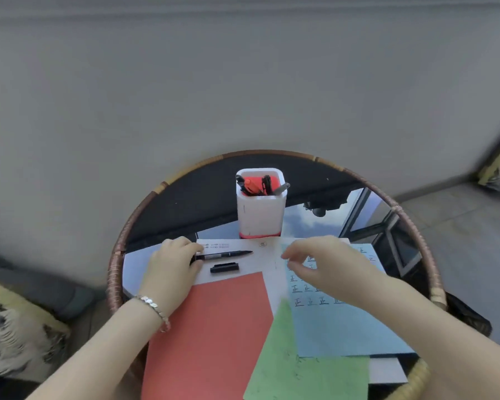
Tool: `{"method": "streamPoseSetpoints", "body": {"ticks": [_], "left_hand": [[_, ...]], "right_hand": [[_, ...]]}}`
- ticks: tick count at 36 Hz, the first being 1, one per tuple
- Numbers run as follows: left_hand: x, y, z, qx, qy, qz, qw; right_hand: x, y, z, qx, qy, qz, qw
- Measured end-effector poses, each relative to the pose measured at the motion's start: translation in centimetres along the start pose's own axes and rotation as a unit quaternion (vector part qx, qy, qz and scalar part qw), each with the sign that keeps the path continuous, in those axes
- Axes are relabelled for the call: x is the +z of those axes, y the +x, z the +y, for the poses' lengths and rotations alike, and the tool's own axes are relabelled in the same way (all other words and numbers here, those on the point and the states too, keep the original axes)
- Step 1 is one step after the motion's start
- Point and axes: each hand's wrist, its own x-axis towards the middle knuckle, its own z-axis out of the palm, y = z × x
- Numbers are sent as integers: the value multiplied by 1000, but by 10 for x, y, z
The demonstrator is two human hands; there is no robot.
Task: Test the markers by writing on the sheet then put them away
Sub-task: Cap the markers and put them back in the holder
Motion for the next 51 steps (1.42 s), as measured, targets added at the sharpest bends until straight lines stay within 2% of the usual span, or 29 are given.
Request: {"method": "streamPoseSetpoints", "body": {"ticks": [5, 9, 13, 16, 18, 24, 26, 29, 35, 39, 46, 48, 51], "left_hand": [[3, 7, -5, 59, 56, 20, 997], [-3, 3, -5, 28, 63, 63, 996], [-17, -18, -3, 7, -9, 98, 995], [-28, -35, 1, -82, -140, 70, 984], [-35, -45, 0, -112, -202, 86, 969], [-38, -54, 1, -114, -265, 112, 951], [-38, -54, 6, -108, -286, 111, 946], [-36, -54, 16, -98, -331, 102, 933], [-22, -58, 41, -64, -370, 45, 926], [-11, -56, 58, -72, -414, -16, 907], [-3, -55, 85, -65, -459, -56, 884], [-2, -54, 89, -57, -460, -63, 884], [0, -53, 93, -55, -457, -67, 885]], "right_hand": [[18, 10, -19, -31, -3, -14, 999], [29, 18, -27, -51, -12, -9, 999], [42, 31, -42, -72, -20, -1, 997], [57, 44, -51, -80, -60, -17, 995], [69, 52, -53, -89, -84, -27, 992], [85, 62, -52, -124, -137, -7, 983], [81, 59, -50, -124, -94, 9, 988], [67, 47, -45, -94, 41, 50, 993], [29, 12, -16, -49, 229, 139, 962], [13, -10, 1, 31, 363, 198, 910], [4, -25, 17, 112, 534, 256, 798], [3, -26, 18, 115, 550, 257, 786], [3, -26, 17, 108, 549, 256, 788]]}}
